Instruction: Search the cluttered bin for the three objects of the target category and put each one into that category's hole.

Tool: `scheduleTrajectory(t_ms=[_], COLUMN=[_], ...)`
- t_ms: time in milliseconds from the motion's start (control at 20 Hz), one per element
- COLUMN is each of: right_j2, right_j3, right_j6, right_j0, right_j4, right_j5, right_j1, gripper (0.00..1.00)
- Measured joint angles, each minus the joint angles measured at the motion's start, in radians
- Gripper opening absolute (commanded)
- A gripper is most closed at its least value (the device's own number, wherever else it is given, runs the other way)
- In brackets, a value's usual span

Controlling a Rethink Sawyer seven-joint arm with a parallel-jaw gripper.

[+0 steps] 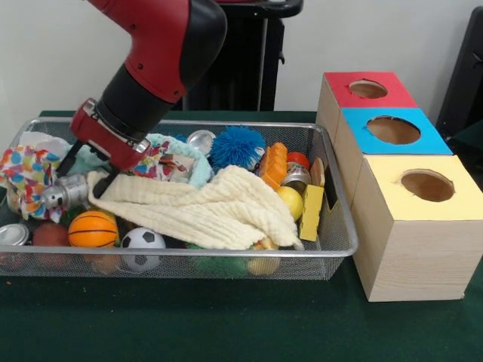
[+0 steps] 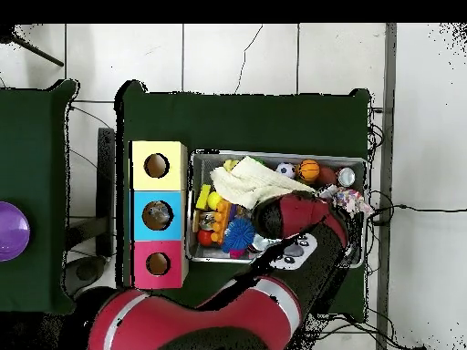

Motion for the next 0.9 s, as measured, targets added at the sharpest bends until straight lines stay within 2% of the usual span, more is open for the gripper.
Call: scheduleTrajectory(t_ms=[200,300,500,550,700,900], right_j2=[0.101,0.181,0.394,0.425,0.498,0.539], right_j3=[0.007,0.017,0.071,0.083,0.114,0.139], right_j6=[0.0,0.0,0.0,0.0,0.0,0.0], right_j0=[-0.081,-0.15,-0.348,-0.375,-0.436,-0.467], right_j4=[-0.001,0.0,-0.001,-0.002,-0.002,-0.018], right_j5=[-0.014,-0.017,-0.001,0.007,0.034,0.04], right_j1=[-0.039,-0.066,-0.143,-0.159,-0.192,-0.215], gripper=[1.0,1.0,1.0,1.0,1.0,1.0])
